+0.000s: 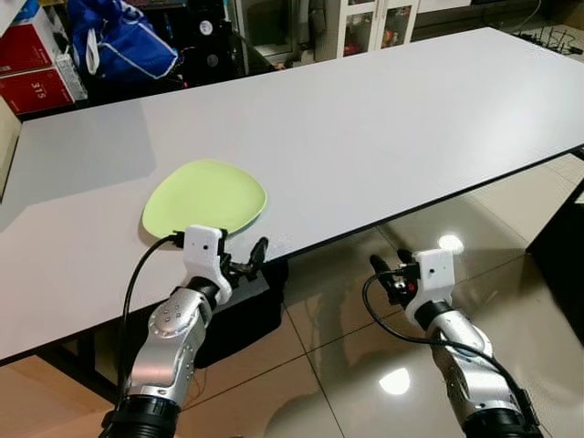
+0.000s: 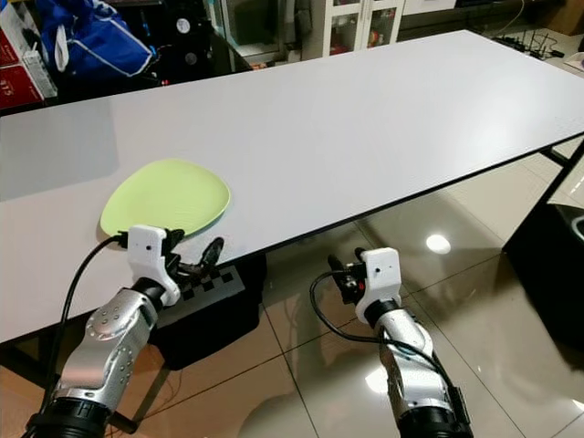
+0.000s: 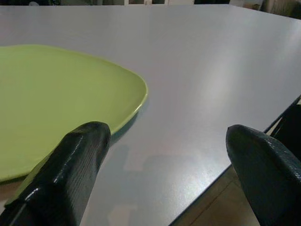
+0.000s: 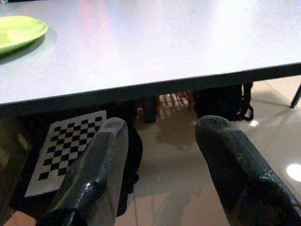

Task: Setting the table

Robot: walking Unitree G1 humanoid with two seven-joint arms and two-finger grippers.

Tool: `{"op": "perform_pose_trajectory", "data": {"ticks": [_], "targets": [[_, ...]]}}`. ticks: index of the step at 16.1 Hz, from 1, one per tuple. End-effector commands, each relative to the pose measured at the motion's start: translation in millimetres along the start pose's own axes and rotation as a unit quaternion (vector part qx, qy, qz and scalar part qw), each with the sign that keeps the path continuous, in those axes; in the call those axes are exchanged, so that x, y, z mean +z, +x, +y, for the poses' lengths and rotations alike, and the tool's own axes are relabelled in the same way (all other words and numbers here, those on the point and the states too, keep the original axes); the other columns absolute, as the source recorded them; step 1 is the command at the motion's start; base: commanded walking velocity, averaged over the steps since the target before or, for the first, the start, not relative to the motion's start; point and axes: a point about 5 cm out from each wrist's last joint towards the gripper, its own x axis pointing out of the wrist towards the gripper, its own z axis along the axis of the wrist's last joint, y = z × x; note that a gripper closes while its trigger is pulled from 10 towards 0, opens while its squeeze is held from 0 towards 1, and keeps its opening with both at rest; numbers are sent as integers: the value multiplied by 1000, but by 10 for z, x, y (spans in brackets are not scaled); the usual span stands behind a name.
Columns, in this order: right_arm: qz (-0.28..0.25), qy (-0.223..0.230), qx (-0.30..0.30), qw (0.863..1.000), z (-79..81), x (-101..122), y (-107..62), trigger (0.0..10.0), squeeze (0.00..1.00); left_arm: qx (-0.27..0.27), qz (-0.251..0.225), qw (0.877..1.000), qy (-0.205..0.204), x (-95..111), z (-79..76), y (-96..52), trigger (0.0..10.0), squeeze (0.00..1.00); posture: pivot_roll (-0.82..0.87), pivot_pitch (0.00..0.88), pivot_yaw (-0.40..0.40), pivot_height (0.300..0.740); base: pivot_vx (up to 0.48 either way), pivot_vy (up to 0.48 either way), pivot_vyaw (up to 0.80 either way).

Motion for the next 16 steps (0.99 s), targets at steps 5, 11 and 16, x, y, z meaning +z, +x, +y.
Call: {"op": "perform_pose_trajectory", "data": {"ticks": [5, 11, 16], "targets": [[8, 11, -11, 1000, -13, -11, 8, 10000, 0, 28, 8, 1000, 0, -82, 28, -6, 10000, 0, -55, 0, 57, 740, 0, 0, 0], [5, 8, -14, 1000, 9, -8, 1, 10000, 0, -2, 5, 1000, 4, -107, -20, 42, 10000, 0, -84, 0, 84, 740, 0, 0, 0], [15, 11, -10, 1000, 32, -36, -4, 10000, 0, 1, 17, 1000, -15, -173, -46, 37, 10000, 0, -74, 0, 73, 740, 0, 0, 0]]}}
